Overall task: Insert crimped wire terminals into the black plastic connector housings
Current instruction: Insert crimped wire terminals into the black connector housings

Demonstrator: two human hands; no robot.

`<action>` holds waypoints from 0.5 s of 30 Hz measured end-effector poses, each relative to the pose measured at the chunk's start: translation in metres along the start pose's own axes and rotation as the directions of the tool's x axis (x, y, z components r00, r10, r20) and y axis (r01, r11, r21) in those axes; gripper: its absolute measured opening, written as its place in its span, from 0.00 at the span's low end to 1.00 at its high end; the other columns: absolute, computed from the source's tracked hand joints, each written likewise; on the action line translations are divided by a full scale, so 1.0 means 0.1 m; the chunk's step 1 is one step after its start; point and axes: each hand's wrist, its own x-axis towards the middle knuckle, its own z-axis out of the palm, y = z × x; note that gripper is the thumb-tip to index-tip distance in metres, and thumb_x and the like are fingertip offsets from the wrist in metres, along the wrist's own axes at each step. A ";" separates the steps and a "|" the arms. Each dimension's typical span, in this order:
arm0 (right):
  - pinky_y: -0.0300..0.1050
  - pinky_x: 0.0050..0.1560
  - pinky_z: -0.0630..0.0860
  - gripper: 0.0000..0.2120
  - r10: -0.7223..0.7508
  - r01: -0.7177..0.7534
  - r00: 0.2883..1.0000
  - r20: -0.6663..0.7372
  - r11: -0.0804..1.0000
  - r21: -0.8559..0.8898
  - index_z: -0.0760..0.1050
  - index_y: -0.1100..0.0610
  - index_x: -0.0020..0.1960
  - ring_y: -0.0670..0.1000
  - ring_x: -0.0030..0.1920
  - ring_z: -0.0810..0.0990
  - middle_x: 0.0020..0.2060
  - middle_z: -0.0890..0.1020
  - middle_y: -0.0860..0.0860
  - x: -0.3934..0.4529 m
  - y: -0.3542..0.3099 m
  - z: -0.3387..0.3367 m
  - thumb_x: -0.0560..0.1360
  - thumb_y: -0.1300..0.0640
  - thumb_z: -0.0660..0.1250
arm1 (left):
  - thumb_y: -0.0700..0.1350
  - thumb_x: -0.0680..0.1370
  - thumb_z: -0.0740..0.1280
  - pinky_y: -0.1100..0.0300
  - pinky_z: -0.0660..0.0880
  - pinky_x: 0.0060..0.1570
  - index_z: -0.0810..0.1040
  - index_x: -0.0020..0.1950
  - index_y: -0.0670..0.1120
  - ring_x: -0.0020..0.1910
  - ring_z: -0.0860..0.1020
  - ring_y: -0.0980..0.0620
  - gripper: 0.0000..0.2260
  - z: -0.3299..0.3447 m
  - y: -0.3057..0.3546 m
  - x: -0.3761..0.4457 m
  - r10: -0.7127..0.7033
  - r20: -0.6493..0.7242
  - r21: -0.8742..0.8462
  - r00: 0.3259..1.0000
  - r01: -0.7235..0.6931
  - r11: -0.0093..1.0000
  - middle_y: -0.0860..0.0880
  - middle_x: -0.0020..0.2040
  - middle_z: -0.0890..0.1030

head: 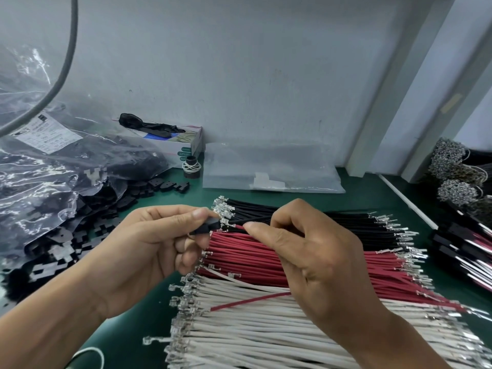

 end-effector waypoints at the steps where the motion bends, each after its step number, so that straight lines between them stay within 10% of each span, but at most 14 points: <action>1: 0.48 0.29 0.74 0.15 -0.021 0.021 1.000 0.001 1.000 -0.012 0.83 0.56 0.61 0.52 0.37 0.74 0.40 0.76 0.51 0.00 0.02 -0.01 0.77 0.67 0.68 | 0.51 0.60 0.86 0.63 0.74 0.26 0.86 0.51 0.37 0.25 0.75 0.53 0.27 0.00 0.00 0.00 -0.001 0.000 0.004 1.000 0.001 1.000 0.43 0.35 0.80; 15: 0.48 0.33 0.75 0.12 0.119 -0.125 0.992 0.040 0.976 0.179 0.84 0.55 0.58 0.47 0.36 0.74 0.41 0.75 0.48 0.01 -0.14 0.11 0.79 0.64 0.66 | 0.51 0.63 0.81 0.63 0.73 0.23 0.86 0.49 0.37 0.25 0.75 0.52 0.22 0.09 -0.07 0.00 0.022 -0.088 0.093 0.996 -0.013 0.996 0.42 0.34 0.81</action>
